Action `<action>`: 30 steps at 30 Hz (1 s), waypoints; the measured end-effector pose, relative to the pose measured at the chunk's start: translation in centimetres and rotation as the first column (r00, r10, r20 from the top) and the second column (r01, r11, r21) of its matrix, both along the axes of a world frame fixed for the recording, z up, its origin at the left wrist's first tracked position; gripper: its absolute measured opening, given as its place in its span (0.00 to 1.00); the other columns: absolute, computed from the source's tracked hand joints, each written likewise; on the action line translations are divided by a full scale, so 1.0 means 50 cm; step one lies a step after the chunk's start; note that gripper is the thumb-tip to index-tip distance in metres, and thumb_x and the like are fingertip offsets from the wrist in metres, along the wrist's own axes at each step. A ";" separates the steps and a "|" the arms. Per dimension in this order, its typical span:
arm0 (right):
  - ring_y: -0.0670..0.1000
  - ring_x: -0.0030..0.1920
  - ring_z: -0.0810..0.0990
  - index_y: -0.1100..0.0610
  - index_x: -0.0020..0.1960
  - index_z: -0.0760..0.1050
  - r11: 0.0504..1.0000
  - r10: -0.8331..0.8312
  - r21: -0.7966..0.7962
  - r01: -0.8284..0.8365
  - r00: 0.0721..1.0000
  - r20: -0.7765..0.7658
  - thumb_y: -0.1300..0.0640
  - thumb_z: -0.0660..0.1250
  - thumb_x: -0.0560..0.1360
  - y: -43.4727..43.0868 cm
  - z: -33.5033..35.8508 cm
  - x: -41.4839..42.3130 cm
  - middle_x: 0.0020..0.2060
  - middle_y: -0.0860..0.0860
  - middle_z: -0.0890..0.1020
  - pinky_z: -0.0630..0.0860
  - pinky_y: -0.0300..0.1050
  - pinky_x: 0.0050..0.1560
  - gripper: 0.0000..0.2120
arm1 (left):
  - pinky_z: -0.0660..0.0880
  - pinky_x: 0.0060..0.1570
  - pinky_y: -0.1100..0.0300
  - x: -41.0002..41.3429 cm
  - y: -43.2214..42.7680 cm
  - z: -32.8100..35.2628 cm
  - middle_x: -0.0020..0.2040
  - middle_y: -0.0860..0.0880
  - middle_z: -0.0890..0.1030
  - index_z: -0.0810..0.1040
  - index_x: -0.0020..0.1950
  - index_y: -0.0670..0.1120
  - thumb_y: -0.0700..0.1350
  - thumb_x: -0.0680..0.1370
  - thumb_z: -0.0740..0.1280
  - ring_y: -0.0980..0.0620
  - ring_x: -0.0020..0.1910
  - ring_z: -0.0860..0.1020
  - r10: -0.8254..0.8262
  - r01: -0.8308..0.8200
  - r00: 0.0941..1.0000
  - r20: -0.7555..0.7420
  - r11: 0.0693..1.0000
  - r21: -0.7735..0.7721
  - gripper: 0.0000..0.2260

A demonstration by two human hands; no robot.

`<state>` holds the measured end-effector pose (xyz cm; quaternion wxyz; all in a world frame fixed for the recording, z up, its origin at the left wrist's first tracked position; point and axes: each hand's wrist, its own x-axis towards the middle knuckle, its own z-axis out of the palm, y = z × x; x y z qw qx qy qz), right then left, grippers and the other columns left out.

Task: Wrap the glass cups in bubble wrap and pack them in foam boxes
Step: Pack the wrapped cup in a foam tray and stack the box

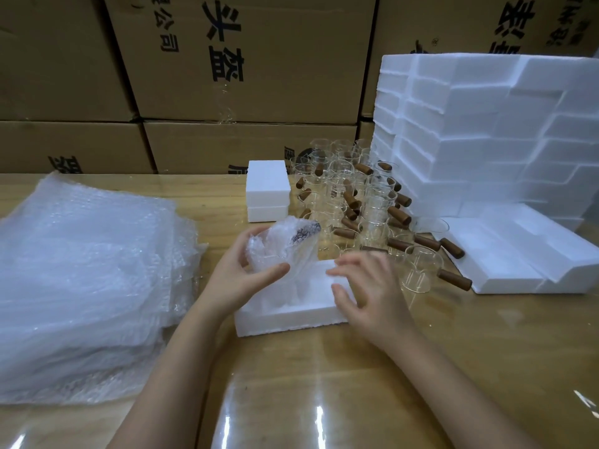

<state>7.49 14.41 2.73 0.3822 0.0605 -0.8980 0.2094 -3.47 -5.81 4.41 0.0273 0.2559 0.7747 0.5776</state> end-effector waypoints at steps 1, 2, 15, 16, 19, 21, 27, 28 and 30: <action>0.52 0.56 0.73 0.55 0.54 0.80 0.999 -0.011 -0.045 0.011 1.000 0.006 0.51 0.61 0.74 -0.002 0.017 -0.010 0.54 0.50 0.78 0.68 0.50 0.59 0.14 | 0.74 0.58 0.55 0.001 -0.001 0.002 0.58 0.70 0.74 0.70 0.60 0.72 0.64 0.61 0.74 0.62 0.59 0.75 -0.009 0.009 1.000 -0.008 1.000 -0.004 0.29; 0.52 0.60 0.73 0.54 0.59 0.78 0.997 0.006 -0.078 -0.003 0.999 0.039 0.50 0.60 0.75 -0.005 0.034 -0.020 0.59 0.49 0.76 0.66 0.50 0.64 0.16 | 0.74 0.56 0.59 0.002 -0.002 0.005 0.57 0.72 0.74 0.69 0.59 0.73 0.64 0.61 0.74 0.64 0.57 0.75 -0.019 0.019 1.000 -0.018 1.000 -0.008 0.28; 0.53 0.71 0.66 0.52 0.58 0.79 0.946 0.067 0.296 -0.130 0.975 0.212 0.42 0.57 0.76 -0.061 0.069 -0.080 0.62 0.45 0.77 0.53 0.53 0.72 0.21 | 0.69 0.47 0.77 -0.001 -0.011 0.004 0.55 0.72 0.74 0.69 0.57 0.72 0.64 0.61 0.72 0.67 0.54 0.74 -0.078 0.072 0.996 -0.049 0.990 -0.124 0.26; 0.54 0.71 0.66 0.52 0.57 0.79 0.938 0.063 0.321 -0.134 0.973 0.222 0.42 0.56 0.76 -0.059 0.072 -0.080 0.62 0.45 0.77 0.54 0.53 0.71 0.20 | 0.69 0.47 0.77 -0.001 -0.010 0.004 0.55 0.73 0.74 0.69 0.57 0.72 0.64 0.61 0.73 0.69 0.55 0.74 -0.080 0.074 0.996 -0.039 0.990 -0.122 0.26; 0.57 0.69 0.68 0.53 0.55 0.79 0.929 0.076 0.329 -0.168 0.959 0.274 0.45 0.53 0.78 -0.063 0.078 -0.079 0.59 0.45 0.79 0.59 0.55 0.67 0.19 | 0.69 0.52 0.73 -0.001 -0.008 0.008 0.55 0.72 0.75 0.70 0.56 0.74 0.64 0.61 0.73 0.71 0.57 0.73 -0.077 0.075 0.997 -0.019 0.991 -0.114 0.25; 0.60 0.65 0.71 0.54 0.54 0.79 0.925 0.082 0.330 -0.189 0.947 0.311 0.48 0.54 0.79 -0.073 0.078 -0.078 0.55 0.47 0.81 0.62 0.57 0.64 0.17 | 0.67 0.54 0.74 -0.003 -0.012 0.013 0.56 0.73 0.74 0.68 0.56 0.76 0.64 0.62 0.73 0.72 0.58 0.71 -0.085 0.080 0.996 -0.032 0.987 -0.140 0.25; 0.59 0.57 0.71 0.60 0.53 0.78 0.925 0.084 0.315 -0.213 0.922 0.377 0.53 0.57 0.81 -0.092 0.074 -0.081 0.49 0.52 0.80 0.65 0.49 0.61 0.14 | 0.66 0.68 0.54 -0.008 -0.032 0.023 0.69 0.59 0.69 0.66 0.69 0.64 0.51 0.67 0.78 0.56 0.70 0.64 -0.153 0.187 0.974 0.169 0.959 -0.211 0.34; 0.59 0.55 0.71 0.61 0.52 0.78 0.925 0.096 0.309 -0.220 0.924 0.370 0.53 0.57 0.81 -0.095 0.077 -0.081 0.48 0.53 0.80 0.66 0.49 0.60 0.14 | 0.64 0.70 0.52 -0.005 -0.035 0.030 0.71 0.56 0.67 0.66 0.71 0.61 0.50 0.68 0.76 0.55 0.71 0.63 -0.167 0.207 0.964 0.205 0.959 -0.192 0.34; 0.59 0.53 0.72 0.62 0.52 0.78 0.930 0.112 0.291 -0.226 0.925 0.362 0.54 0.58 0.81 -0.101 0.080 -0.080 0.47 0.54 0.80 0.67 0.49 0.58 0.14 | 0.61 0.72 0.50 -0.003 -0.029 0.049 0.73 0.50 0.67 0.67 0.73 0.54 0.49 0.69 0.67 0.52 0.72 0.64 -0.177 0.202 0.942 0.286 0.978 -0.060 0.31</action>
